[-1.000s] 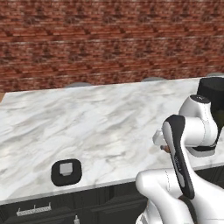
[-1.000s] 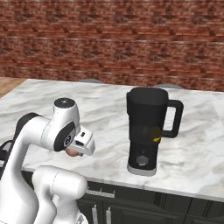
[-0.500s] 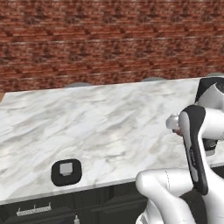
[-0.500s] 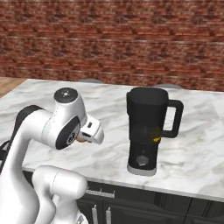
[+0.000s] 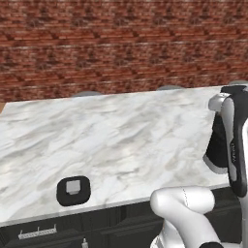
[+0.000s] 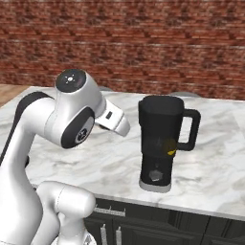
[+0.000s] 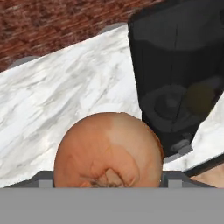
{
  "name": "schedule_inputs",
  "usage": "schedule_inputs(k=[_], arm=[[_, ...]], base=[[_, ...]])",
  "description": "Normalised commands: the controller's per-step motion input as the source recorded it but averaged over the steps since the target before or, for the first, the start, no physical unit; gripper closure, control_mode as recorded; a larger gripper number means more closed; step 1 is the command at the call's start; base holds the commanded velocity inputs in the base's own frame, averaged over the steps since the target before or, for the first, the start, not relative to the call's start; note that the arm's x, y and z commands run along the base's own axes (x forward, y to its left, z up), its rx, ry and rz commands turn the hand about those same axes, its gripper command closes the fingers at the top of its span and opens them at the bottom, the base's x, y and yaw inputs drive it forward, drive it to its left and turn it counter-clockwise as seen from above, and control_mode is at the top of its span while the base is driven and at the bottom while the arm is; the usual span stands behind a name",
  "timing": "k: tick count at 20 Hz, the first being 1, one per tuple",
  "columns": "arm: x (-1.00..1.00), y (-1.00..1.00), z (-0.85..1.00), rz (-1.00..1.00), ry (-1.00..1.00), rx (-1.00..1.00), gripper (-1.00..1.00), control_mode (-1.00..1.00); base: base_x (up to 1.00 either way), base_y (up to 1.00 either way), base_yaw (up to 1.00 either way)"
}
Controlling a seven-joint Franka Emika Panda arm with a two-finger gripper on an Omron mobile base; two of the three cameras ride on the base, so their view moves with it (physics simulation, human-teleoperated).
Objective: Grab the lemon and onion from the fridge, place them in the blender, close the lid, and turn on the blender to create a marinade.
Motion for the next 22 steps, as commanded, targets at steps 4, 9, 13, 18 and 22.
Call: schedule_inputs(k=[4,9,13,18,22], arm=[[0.0,-0.48,0.86,-0.2,-0.11,-0.06,1.0,-1.0],[0.04,-0.6,0.34,-0.14,-0.09,-0.02,1.0,-1.0],[0.33,-0.63,0.03,-0.02,-0.02,0.0,1.0,-1.0],[0.54,-0.57,-0.08,0.0,0.01,0.0,1.0,-1.0],[0.61,-0.46,-0.39,0.01,0.09,0.0,1.0,-1.0]], base=[[0.0,0.0,0.0],[0.0,0.0,0.0],[0.0,0.0,0.0],[0.0,0.0,0.0],[0.0,0.0,0.0]])
